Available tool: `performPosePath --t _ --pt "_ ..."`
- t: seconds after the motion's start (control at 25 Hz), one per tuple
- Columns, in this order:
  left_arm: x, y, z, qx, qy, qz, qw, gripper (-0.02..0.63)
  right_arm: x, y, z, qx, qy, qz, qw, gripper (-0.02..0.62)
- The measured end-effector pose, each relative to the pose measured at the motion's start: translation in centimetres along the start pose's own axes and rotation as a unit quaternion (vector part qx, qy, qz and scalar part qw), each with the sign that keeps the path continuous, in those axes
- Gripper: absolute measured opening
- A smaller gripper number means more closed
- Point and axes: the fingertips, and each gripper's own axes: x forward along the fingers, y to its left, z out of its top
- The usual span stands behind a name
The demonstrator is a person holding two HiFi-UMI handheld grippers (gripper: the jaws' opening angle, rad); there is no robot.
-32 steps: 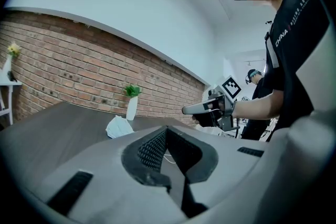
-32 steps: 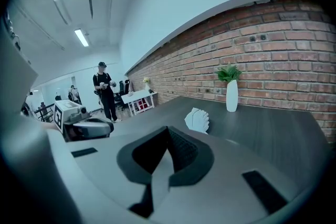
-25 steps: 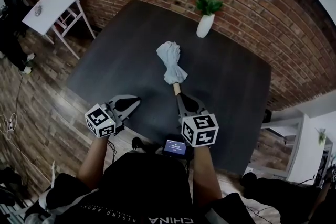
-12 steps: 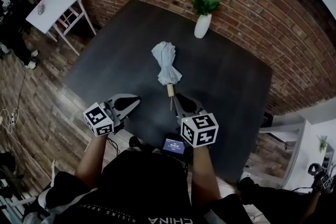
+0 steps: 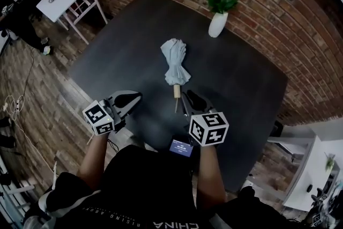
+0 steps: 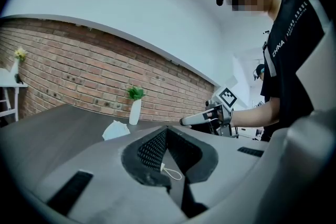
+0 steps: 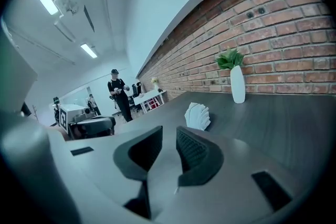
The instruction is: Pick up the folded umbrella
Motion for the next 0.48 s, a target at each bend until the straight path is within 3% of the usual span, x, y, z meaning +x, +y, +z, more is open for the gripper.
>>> performPosePath --t 0.08,0.48 --pt "0.6 1.0 0.2 0.001 0.0 -0.005 1.0 0.003 1.0 -0.8 0.0 0.002 0.01 -0.008 1.0 0.058" --pt "4.7 5.9 -0.5 -0.009 0.026 -0.065 0.9975 0.003 9.0 -4.2 -1.5 0.018 0.09 -0.042 0.995 0.222"
